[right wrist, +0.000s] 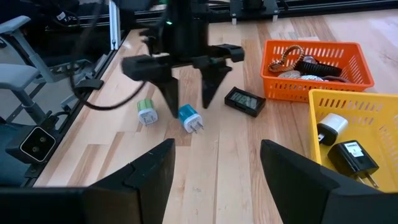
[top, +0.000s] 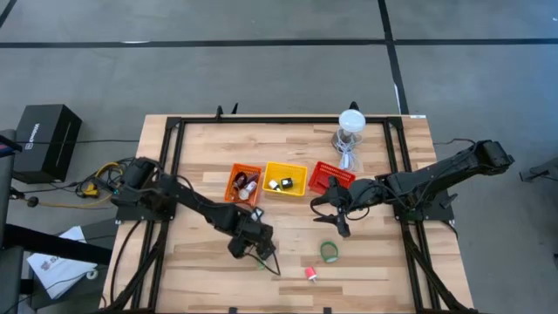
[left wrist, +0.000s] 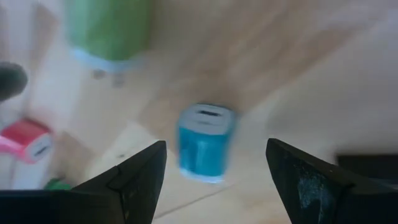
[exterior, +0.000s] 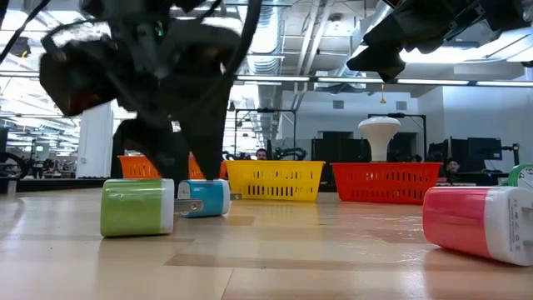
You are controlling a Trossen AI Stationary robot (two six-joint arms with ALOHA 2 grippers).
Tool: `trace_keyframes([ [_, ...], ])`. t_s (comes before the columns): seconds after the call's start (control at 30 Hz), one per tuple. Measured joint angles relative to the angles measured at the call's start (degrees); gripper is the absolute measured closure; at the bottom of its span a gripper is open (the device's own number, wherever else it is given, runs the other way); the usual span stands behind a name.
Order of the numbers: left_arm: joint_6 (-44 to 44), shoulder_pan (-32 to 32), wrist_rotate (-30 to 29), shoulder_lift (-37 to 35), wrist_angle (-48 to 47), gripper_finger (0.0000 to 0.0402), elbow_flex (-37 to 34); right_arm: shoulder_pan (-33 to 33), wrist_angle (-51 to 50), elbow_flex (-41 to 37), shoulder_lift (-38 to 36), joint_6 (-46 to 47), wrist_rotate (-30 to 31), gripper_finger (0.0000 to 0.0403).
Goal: Pick & Place Office items
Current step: Put the blue charger adapter into the yellow bin
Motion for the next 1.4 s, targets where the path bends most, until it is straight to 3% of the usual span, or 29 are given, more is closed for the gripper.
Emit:
trace_keyframes([
  [0.13,3.56,0.22,0.14,0.03,0.71,0.0133,-1.86,0.00,0.00,0.00,-0.01,0.00,-0.01,0.0175],
  [0.67,3.38,0.34,0.17,0.04,3.05,0.0133,-2.92,0.00,0.00,0.00,0.00,-0.01,-0.01,0.0175],
  [0.83,3.19,0.70,-0.01,0.04,3.09,0.0159,-2.96,0.00,0.00,0.00,0.01,0.00,-0.02,0.0175],
  [1.07,-2.41,0.68,-0.19,0.04,3.21,0.0211,-2.96,0.00,0.00,0.00,-0.01,-0.02,0.00,0.0175],
  [1.4,-21.16,0.66,-0.14,0.04,3.86,0.0262,-2.96,0.00,0.00,0.00,-0.01,-0.02,-0.02,0.0175],
])
